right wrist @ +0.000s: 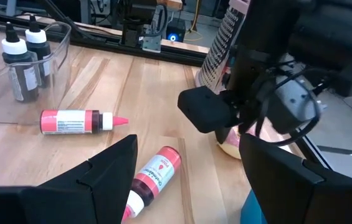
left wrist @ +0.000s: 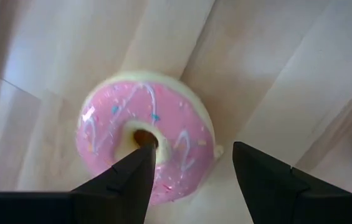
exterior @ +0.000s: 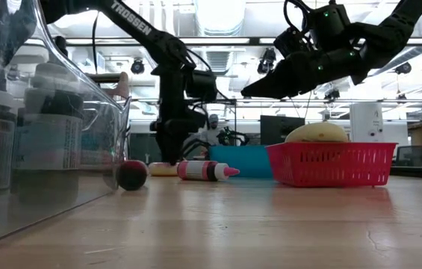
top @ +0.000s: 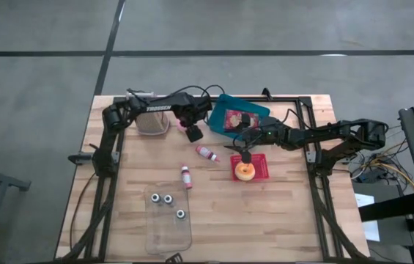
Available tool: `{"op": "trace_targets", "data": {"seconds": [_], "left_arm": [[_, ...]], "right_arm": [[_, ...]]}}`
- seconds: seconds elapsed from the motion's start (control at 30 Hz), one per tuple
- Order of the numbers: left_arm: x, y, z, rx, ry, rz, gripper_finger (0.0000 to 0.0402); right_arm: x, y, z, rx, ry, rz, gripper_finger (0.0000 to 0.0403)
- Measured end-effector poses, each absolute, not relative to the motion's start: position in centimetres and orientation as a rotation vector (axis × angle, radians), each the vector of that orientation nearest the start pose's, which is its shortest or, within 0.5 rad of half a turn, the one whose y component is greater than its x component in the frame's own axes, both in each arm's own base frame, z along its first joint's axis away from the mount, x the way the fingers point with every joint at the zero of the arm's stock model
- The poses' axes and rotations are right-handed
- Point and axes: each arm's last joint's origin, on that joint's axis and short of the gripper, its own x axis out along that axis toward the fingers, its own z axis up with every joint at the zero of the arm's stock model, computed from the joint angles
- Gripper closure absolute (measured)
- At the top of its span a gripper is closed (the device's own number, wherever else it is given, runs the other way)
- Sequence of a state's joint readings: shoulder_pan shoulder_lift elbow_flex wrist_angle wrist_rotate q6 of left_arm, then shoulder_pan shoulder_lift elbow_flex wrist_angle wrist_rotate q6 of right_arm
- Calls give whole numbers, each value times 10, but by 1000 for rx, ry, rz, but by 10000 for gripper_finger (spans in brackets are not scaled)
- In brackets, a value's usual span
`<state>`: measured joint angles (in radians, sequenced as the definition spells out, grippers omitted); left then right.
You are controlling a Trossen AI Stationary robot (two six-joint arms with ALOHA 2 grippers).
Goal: Pick & Place Food Item
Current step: Put the pink donut into the red basket
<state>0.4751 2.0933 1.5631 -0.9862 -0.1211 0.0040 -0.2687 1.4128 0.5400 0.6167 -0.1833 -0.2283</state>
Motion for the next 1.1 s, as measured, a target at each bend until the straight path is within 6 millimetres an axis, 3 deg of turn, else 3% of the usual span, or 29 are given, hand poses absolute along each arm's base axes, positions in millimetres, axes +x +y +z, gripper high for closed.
{"op": "trace_targets", "data": {"seconds": [0.37,0.5,0.8,1.1], "left_arm": [[347,183,149,-281,1524,462,198],[348,184,149,-266,1512,453,241],[351,186,149,-241,1486,462,382],[351,186,149,-215,1484,480,397]], "right_arm": [[266,-68,191,-169,258,-57,126],[267,-68,191,-169,257,-57,126],[267,-68,191,-170,256,-57,126],[266,-68,191,-170,256,-58,126]]}}
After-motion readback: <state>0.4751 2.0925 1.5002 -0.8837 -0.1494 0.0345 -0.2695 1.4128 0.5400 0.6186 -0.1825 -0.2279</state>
